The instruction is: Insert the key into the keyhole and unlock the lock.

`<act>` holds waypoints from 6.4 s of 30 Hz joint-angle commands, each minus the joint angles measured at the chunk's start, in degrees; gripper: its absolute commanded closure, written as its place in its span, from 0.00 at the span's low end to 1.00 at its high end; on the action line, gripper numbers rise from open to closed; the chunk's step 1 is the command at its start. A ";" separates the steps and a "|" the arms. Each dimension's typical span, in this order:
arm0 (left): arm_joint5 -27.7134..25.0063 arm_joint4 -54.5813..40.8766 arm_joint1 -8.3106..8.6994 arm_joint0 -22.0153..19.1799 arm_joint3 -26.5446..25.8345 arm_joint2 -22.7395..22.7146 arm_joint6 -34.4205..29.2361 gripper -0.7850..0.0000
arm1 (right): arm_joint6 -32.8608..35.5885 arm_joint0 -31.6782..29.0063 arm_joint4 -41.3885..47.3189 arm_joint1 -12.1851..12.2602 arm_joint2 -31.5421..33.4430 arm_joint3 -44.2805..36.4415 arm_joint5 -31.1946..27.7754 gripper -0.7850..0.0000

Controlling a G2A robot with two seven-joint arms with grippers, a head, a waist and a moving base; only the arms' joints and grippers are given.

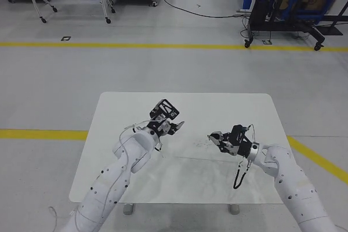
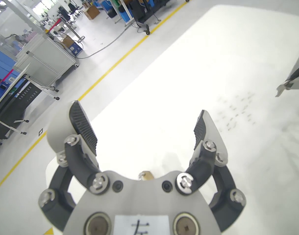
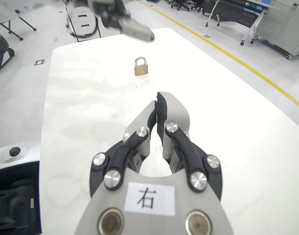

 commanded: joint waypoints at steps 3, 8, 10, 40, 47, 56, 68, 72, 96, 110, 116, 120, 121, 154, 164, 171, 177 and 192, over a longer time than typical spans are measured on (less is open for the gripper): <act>0.15 0.11 -0.07 -0.71 2.47 1.72 0.05 0.00 | 0.00 0.00 -0.01 0.00 0.00 0.00 0.01 1.00; 0.15 0.11 -0.07 -0.71 2.47 1.72 0.05 0.00 | -0.15 -0.20 0.98 -0.11 -0.21 0.10 0.51 1.00; 0.15 0.11 -0.07 -0.71 2.47 1.72 0.05 0.00 | 0.77 -0.04 7.07 -0.69 -1.37 1.15 2.40 1.00; -12.92 -79.43 -2.30 1.01 11.61 -4.99 0.37 0.00 | 33.26 6.97 82.69 -3.75 -8.23 8.91 12.56 1.00; -12.63 -91.06 -2.52 -2.77 17.33 -3.80 -10.70 0.01 | 41.81 10.01 98.67 -5.11 -11.48 11.77 11.83 1.00; -12.15 -86.74 -2.71 -5.08 19.16 -1.08 -12.57 0.57 | 49.81 12.65 105.42 -6.19 -14.04 15.42 11.08 1.00; -10.75 -80.10 -2.55 -6.44 19.35 0.76 -13.29 0.71 | 51.59 14.28 105.82 -7.26 -15.63 19.19 10.31 1.00; -10.54 -79.58 -2.51 -6.54 19.27 1.05 -13.35 0.73 | 51.86 14.38 106.40 -7.30 -15.05 19.53 10.20 1.00; -10.15 -78.56 -2.32 -6.96 19.42 1.90 -13.01 1.00 | 52.74 14.33 105.64 -7.98 -14.39 20.04 10.24 1.00; -11.87 -79.07 -1.93 -6.66 19.29 0.66 -12.30 1.00 | 53.59 14.20 105.28 -7.94 -13.72 19.79 10.24 0.00; -11.87 -79.07 -1.93 -6.66 19.29 0.66 -12.30 1.00 | 53.59 14.20 105.28 -7.94 -13.72 19.79 10.24 0.00; -13.00 -83.19 -2.01 -5.76 18.38 1.13 -14.21 1.00 | 54.59 14.61 102.16 -7.69 -13.38 18.87 7.89 0.00; -13.43 -85.19 -1.94 -5.87 18.46 1.10 -16.58 1.00 | 57.21 15.62 96.29 -7.15 -12.76 18.86 3.49 0.00; -17.14 -80.14 0.48 -9.70 19.87 5.53 -37.29 1.00 | 54.50 27.11 87.90 9.87 -37.52 15.39 -4.95 0.71; -17.25 -80.11 0.72 -10.19 20.03 6.56 -36.58 1.00 | 54.50 30.36 92.36 11.90 -44.36 14.27 -4.95 0.68; -17.61 -80.04 0.91 -10.45 20.07 7.08 -35.88 1.00 | 54.50 31.89 94.41 12.64 -47.63 14.02 -4.95 0.80; -17.55 -80.46 1.02 -10.68 20.15 7.59 -35.52 1.00 | 54.50 32.95 95.36 13.10 -49.75 13.78 -4.95 1.00; -17.49 -80.32 1.66 -10.31 20.01 5.57 -28.89 0.00 | 54.50 33.06 100.86 14.47 -49.63 13.21 -4.95 1.00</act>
